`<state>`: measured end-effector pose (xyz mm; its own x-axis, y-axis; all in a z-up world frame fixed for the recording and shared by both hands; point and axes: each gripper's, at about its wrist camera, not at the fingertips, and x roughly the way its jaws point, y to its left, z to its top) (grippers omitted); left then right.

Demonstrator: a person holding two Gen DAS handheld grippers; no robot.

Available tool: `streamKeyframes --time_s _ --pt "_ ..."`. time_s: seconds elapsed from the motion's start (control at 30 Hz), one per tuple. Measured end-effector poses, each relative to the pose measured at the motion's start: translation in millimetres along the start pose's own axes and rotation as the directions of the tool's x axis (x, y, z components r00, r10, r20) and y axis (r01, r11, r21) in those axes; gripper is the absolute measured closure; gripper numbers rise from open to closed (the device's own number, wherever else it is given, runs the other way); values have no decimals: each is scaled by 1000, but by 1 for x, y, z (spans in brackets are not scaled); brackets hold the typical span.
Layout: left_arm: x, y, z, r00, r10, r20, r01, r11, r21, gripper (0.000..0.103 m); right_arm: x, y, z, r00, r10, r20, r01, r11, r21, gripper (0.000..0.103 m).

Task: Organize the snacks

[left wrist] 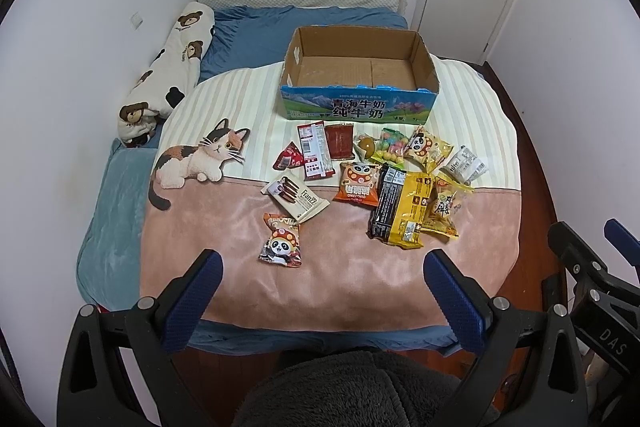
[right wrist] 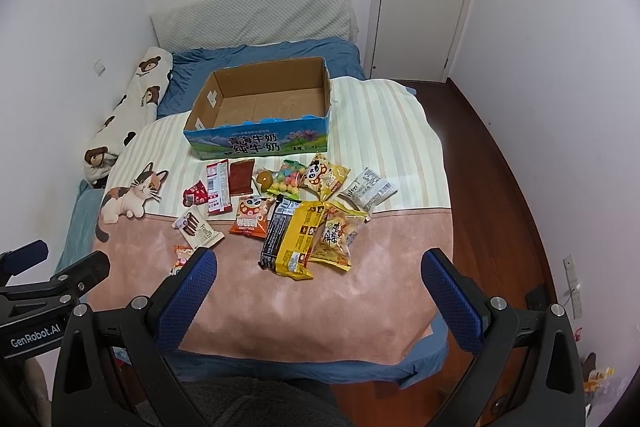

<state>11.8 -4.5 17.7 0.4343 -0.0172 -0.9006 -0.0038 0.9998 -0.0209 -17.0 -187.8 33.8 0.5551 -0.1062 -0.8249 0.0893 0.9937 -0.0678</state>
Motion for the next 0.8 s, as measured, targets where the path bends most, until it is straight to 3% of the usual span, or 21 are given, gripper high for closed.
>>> streamKeyframes --time_s 0.8 --pt "1 4 -4 1000 0 13 0 1000 -9 0 5 6 0 1000 16 -2 -16 1000 -1 0"
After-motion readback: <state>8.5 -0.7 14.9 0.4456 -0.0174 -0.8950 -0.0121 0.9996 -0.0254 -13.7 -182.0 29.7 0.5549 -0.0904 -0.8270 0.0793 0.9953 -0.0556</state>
